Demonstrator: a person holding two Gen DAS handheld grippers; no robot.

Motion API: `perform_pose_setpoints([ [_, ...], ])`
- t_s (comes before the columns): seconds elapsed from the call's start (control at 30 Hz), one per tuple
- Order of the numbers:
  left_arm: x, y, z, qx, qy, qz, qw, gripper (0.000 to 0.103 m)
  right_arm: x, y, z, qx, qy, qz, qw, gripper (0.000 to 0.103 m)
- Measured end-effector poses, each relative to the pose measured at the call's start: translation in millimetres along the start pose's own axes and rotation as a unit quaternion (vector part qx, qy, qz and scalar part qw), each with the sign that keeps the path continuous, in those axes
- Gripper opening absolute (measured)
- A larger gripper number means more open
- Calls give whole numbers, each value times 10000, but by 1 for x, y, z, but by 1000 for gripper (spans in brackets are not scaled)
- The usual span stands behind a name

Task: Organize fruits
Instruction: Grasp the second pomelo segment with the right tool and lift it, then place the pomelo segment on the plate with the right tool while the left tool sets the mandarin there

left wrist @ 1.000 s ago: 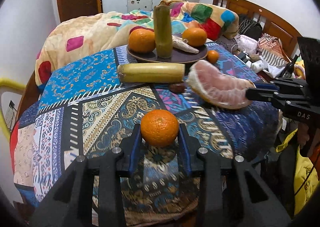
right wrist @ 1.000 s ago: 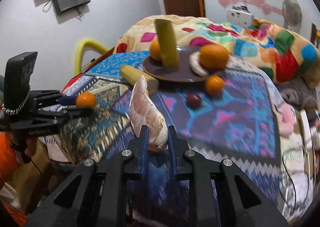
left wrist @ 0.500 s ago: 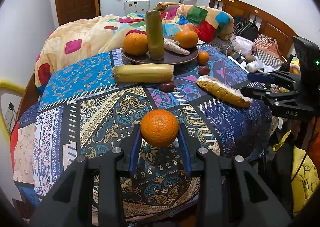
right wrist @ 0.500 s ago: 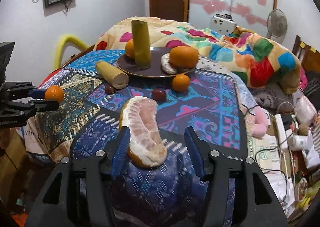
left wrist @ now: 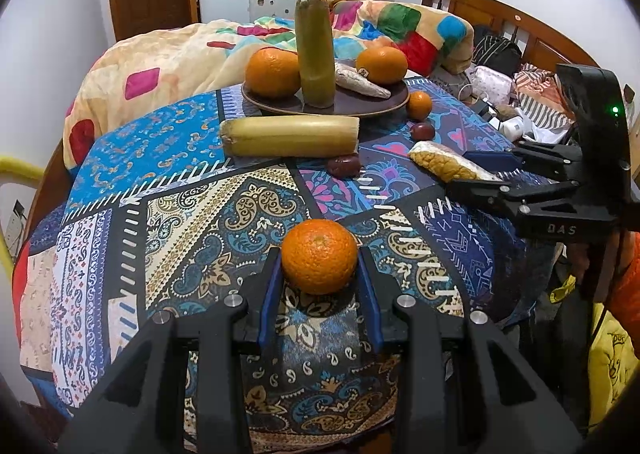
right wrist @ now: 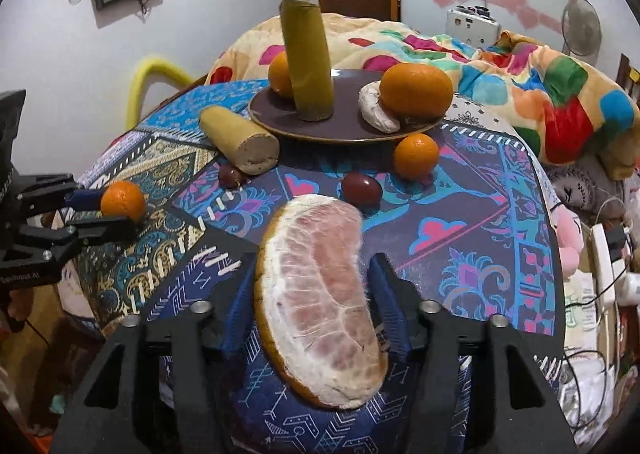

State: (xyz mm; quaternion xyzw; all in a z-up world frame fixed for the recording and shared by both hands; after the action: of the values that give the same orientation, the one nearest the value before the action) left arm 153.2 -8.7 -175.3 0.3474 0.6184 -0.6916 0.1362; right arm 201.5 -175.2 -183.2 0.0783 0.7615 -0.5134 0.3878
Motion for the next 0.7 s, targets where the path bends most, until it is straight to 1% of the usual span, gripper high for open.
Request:
perform_pose_setpoints([
  [0.13, -8, 0, 1, -25, 18, 80, 10000, 36, 1, -3, -4, 141, -50, 152, 9998, 45],
  [0.3, -29, 0, -4, -34, -20, 219, 9998, 36, -5, -10, 0, 102, 33, 285, 9995, 45],
  [0.53, -73, 6, -19, -127, -129, 477, 9987, 36, -29, -28, 10, 38, 174, 648, 9977, 45],
  [0.63, -91, 16, -23, -176, -130, 519, 9984, 36, -44, -29, 14, 73, 170, 779, 9968, 45],
  [0.7, -101, 25, -26, -141, -157, 486, 9986, 36, -55, -27, 15, 108, 126, 845, 9963, 45],
])
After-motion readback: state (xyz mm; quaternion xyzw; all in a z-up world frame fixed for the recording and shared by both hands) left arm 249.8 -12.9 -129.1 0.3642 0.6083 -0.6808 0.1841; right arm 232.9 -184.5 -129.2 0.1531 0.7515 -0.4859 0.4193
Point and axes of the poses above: each gripper's, at about its wrist camera, not at the fingertips, and y roughly the way its jaws point, z to its right, x to its underside, the point moved 5 cm from there along y, roughly the way its jaws point, and after that the axes turned 6 degrees about y, right-handed, at the moved point
